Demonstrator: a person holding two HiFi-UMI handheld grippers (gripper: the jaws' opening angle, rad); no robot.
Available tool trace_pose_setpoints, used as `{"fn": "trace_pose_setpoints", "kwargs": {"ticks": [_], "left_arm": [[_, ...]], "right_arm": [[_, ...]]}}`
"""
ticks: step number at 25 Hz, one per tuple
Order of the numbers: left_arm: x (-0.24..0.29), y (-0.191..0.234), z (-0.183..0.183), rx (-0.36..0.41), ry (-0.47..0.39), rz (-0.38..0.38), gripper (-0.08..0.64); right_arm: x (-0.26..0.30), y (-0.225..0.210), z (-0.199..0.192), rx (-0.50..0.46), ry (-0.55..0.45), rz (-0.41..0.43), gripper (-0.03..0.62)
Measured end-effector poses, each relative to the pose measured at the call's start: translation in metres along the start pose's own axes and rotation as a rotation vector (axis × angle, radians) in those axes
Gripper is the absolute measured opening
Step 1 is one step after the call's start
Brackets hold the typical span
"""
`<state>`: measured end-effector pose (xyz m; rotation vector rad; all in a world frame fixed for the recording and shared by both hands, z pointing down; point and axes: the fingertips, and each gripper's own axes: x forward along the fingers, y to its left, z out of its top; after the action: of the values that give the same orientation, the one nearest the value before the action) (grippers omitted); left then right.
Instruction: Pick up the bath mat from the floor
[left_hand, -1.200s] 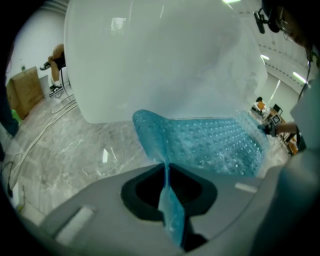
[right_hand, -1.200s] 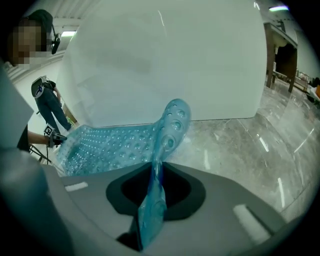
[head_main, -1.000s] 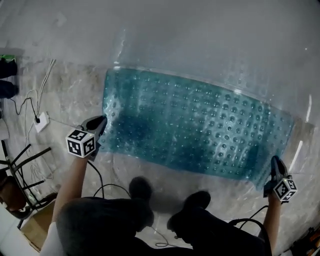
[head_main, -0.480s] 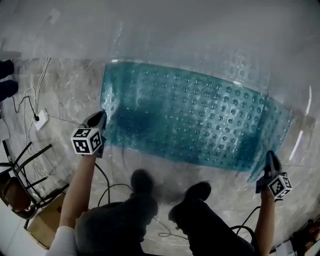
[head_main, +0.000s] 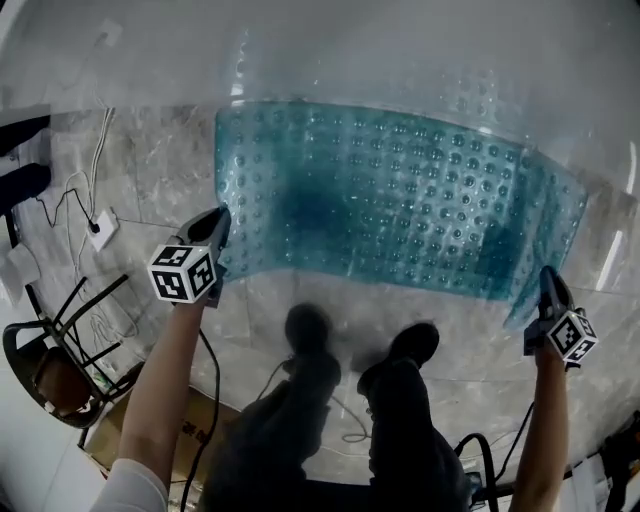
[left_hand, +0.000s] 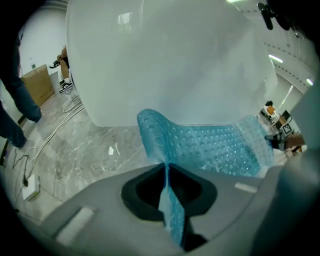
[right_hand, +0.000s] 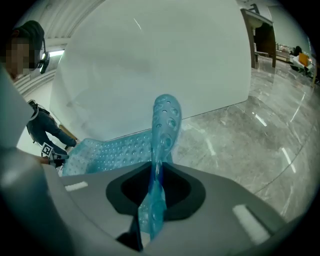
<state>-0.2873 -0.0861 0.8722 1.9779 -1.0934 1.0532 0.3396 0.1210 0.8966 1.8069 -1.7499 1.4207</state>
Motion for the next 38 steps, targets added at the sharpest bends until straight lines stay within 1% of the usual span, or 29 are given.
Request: {"fn": "trace_pose_setpoints", "kwargs": {"ticks": [2,5,10,13,16,19,22,24,26,29,33,38], "left_arm": [[-0.015,-0.015,0.009,0.002,0.001,-0.014,0.032],[-0.037,-0.036,0.026,0.003,0.000,-0.030,0.032],[-0.080,-0.068,0.055,0.029,-0.012,-0.079,0.032],[-0.104,-0.086,0.064,0.062,-0.012,-0.112,0.032],[-0.129,-0.102,0.073,0.083,-0.020,-0.146,0.032],[-0.152,-0.118,0.078,0.108,-0.018,-0.177,0.032],[-0.173,-0.134,0.077,0.149,0.002,-0.210,0.031],[-0.189,-0.142,0.075,0.162,0.019,-0.230,0.031],[-0.206,-0.148,0.072,0.160,0.033,-0.243,0.031],[-0.236,-0.151,0.068,0.152,0.049,-0.248,0.031],[-0.284,-0.150,0.066,0.118,0.054,-0.242,0.031],[-0.344,-0.157,0.085,0.077,0.031,-0.250,0.031]], "right_arm": [[-0.008,0.009,0.005,0.013,0.015,0.001,0.051],[-0.032,0.026,0.021,0.041,0.007,-0.003,0.046],[-0.075,0.066,0.048,0.043,0.001,0.016,0.043],[-0.093,0.091,0.053,0.059,0.006,0.059,0.041],[-0.112,0.123,0.055,0.078,0.009,0.125,0.040],[-0.128,0.156,0.059,0.051,0.029,0.173,0.040],[-0.141,0.183,0.060,0.028,0.063,0.196,0.040],[-0.150,0.201,0.061,0.011,0.084,0.216,0.040],[-0.160,0.219,0.063,0.005,0.099,0.235,0.040],[-0.180,0.246,0.060,0.025,0.111,0.253,0.040],[-0.214,0.284,0.052,0.058,0.123,0.285,0.041],[-0.262,0.325,0.069,0.070,0.112,0.335,0.041]]}}
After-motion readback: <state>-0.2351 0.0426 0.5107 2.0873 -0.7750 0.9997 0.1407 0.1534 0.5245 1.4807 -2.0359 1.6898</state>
